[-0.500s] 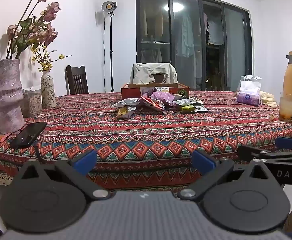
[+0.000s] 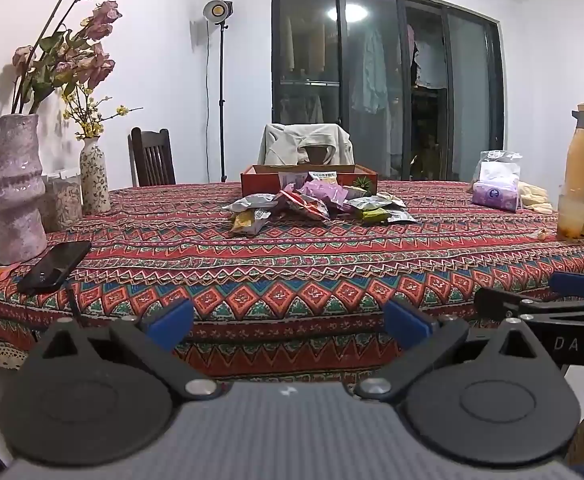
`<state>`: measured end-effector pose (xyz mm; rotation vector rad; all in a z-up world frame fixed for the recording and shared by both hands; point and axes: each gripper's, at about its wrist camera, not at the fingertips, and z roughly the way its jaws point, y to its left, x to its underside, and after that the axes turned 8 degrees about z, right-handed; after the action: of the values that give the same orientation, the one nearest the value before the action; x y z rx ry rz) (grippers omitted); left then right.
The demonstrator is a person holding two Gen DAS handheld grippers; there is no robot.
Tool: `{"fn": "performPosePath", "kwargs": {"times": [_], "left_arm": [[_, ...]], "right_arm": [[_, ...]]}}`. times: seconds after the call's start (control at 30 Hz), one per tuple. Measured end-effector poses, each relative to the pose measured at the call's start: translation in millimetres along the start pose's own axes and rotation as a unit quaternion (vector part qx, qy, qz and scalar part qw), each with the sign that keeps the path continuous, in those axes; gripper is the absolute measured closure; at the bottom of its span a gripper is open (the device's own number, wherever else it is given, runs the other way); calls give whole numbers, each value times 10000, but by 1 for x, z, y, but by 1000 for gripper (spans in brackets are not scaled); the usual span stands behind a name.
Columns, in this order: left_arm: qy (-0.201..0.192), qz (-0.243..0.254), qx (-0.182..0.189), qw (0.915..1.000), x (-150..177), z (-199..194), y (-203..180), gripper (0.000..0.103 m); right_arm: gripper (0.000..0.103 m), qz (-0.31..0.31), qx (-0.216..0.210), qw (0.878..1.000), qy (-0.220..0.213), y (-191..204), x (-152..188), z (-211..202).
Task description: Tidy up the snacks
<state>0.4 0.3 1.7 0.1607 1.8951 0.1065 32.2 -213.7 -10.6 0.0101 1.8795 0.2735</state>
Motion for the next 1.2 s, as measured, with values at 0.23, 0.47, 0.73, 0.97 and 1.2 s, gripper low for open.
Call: {"fn": "performPosePath", "kwargs": {"times": [0.23, 0.47, 0.73, 0.97, 1.2], "left_arm": [[-1, 2, 18, 10000, 1, 1, 0, 0], [0, 3, 22, 10000, 0, 1, 1, 0], [-3, 9, 23, 10000, 0, 1, 1, 0], [-11, 13, 16, 10000, 1, 1, 1, 0], [-12, 13, 13, 10000, 1, 1, 1, 0]], "right_arm": [[0, -14, -17, 10000, 24, 0, 1, 2], [0, -17, -18, 10000, 30, 2, 3, 2], [0, -2, -14, 10000, 49, 1, 3, 2], [0, -2, -10, 10000, 48, 1, 3, 3], [0, 3, -11, 10000, 68, -1, 3, 3]]}}
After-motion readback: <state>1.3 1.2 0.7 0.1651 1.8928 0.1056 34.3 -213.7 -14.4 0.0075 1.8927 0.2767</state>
